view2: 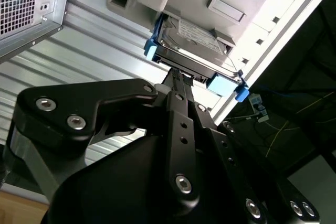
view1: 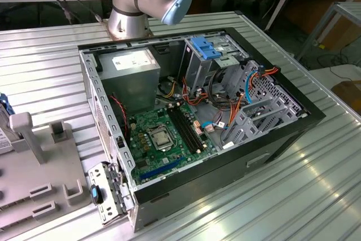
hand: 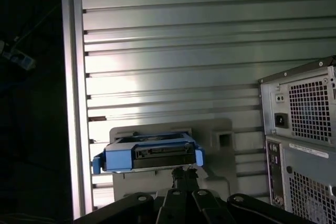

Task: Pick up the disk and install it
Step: 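Reach for the disk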

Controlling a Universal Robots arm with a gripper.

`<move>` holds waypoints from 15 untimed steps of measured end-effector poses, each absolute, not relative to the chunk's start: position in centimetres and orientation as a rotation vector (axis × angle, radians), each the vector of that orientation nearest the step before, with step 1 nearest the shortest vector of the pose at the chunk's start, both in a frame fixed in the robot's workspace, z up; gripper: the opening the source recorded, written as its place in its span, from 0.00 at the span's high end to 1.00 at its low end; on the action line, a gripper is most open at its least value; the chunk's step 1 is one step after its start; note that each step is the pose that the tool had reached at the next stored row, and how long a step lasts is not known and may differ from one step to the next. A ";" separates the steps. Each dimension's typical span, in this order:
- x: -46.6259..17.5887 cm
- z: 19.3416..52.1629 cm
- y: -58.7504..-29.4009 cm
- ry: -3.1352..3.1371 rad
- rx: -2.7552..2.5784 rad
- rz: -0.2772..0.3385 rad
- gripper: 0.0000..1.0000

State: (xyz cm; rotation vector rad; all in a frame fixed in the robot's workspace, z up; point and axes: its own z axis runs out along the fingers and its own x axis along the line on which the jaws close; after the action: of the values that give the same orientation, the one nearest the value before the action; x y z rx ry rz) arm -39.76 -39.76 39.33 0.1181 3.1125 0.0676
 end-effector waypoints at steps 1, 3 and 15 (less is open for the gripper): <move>-40.1 39.3 -39.8 3.113 0.118 0.068 0.89; -40.4 39.3 -39.8 3.112 0.118 0.068 0.89; -43.0 39.3 -39.8 3.112 0.118 0.068 0.89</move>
State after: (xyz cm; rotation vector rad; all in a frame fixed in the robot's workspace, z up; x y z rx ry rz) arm -42.98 -39.76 39.33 0.1180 3.1125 0.0676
